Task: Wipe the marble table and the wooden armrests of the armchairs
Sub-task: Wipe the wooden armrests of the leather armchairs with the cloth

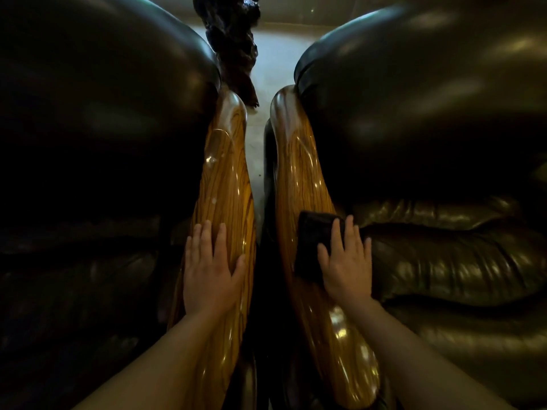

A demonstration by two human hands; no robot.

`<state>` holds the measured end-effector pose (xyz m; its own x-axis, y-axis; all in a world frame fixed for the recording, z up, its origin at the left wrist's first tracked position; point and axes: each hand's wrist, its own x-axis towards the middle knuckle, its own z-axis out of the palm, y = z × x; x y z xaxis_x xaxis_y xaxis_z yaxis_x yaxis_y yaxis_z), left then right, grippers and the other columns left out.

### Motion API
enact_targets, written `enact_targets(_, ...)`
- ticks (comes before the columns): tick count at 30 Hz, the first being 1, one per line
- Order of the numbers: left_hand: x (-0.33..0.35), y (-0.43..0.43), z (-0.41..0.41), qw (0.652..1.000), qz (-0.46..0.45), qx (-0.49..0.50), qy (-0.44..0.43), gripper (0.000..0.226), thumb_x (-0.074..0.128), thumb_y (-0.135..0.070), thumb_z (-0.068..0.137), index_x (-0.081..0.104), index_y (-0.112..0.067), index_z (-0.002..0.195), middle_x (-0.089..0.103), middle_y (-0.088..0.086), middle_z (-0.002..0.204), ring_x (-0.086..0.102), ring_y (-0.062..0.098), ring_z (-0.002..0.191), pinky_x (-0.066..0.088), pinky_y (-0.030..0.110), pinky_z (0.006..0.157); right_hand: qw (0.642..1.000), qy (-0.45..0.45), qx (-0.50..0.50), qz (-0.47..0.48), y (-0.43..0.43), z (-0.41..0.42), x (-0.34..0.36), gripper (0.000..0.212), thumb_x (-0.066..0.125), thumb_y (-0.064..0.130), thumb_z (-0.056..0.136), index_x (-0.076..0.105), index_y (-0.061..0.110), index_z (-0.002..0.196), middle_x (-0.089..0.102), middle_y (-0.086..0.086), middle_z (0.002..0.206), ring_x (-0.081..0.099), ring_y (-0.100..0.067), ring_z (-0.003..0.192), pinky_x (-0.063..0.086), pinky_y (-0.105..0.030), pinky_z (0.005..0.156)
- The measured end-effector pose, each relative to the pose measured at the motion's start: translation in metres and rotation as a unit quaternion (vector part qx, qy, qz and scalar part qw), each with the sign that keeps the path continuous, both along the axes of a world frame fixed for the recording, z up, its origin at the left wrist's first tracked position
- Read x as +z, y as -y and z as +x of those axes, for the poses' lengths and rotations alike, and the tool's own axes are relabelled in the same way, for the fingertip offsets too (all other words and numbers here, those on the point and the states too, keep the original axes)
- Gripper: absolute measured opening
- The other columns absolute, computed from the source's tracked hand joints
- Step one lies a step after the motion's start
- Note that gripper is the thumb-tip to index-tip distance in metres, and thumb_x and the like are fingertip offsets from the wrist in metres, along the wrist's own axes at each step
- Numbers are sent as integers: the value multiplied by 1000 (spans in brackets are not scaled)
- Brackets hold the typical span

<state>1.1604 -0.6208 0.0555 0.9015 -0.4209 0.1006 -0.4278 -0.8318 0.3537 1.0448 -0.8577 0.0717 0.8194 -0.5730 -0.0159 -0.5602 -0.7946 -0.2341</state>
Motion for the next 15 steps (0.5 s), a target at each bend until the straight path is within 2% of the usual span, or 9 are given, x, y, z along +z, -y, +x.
enact_targets(3, -5, 0, 0, 1000, 1, 9, 11, 73, 31, -56, 94, 13, -22, 156, 10, 10, 164, -2, 22, 152, 9, 47, 122, 999, 22, -9, 49, 18, 68, 21, 74, 19, 68, 94, 3, 30, 156, -9, -7, 166, 6, -39, 149, 13, -65, 116)
enact_targets(6, -8, -1, 1, 1000, 0, 9, 20, 72, 31, -56, 94, 14, -23, 155, 10, 9, 164, -4, 19, 152, 6, 45, 122, 996, -22, 81, 11, 8, 90, 16, 82, 10, 86, 83, -4, 44, 153, -8, 5, 166, -5, -37, 150, 9, -68, 113)
enact_targets(11, -4, 2, -2, 1000, -1, 13, 19, 71, 30, -57, 95, 14, -23, 155, 10, 10, 164, -4, 20, 151, 5, 44, 121, 984, -7, 158, -81, -25, 8, -18, 83, 26, 80, 87, 6, 38, 156, 3, 3, 167, -4, -39, 150, 6, -69, 113)
enact_targets(15, 4, -4, -8, 999, -33, 9, -13, 68, 35, -54, 97, 14, -23, 155, 9, 10, 164, -4, 20, 150, 11, 48, 120, 955, 0, 272, -114, -39, -75, -51, 74, 34, 68, 93, 16, 33, 156, 6, 1, 166, 2, -40, 150, 17, -69, 110)
